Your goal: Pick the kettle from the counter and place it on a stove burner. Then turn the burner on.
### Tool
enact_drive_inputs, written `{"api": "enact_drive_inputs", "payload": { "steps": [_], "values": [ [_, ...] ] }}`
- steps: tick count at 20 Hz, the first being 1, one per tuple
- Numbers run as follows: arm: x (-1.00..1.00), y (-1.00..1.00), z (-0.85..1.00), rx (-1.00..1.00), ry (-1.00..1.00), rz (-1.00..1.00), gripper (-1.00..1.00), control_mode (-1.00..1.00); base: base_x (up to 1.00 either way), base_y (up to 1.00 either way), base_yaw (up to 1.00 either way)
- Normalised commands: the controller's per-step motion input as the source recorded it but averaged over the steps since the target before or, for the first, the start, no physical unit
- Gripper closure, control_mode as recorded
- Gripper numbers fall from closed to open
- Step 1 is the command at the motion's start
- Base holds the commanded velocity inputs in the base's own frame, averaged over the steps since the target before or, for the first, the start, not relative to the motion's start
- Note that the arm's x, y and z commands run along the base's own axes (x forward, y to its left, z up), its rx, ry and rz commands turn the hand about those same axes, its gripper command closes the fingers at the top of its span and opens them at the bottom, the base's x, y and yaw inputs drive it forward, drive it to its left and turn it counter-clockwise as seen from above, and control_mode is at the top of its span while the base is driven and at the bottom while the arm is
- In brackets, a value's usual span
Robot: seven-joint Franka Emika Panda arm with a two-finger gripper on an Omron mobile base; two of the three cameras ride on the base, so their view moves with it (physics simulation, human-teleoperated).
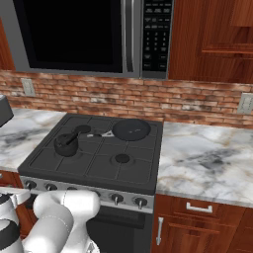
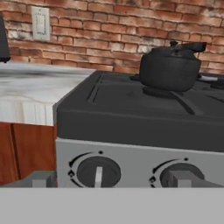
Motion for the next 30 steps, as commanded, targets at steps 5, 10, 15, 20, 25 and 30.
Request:
{"api": "enact_drive_inputs", "payload": {
  "steps": [5,10,15,20,25,30],
  "values": [
    [0.00,-0.03,-0.13,0.00,0.00,0.00,-1.00,-1.00,0.00,0.00,0.00],
    [0.00,0.00,-0.03,0.00,0.00,0.00,-1.00,-1.00,0.00,0.00,0.00],
    [0.00,0.00,0.00,0.00,0.00,0.00,-1.00,-1.00,0.00,0.00,0.00],
    [0.01,0.00,0.00,0.00,0.00,0.00,-1.00,-1.00,0.00,0.00,0.00],
    [0.04,0.00,0.00,0.00,0.00,0.00,-1.00,-1.00,0.00,0.00,0.00],
    [0.05,-0.02,0.00,0.00,0.00,0.00,-1.00,-1.00,0.00,0.00,0.00]
  ]
}}
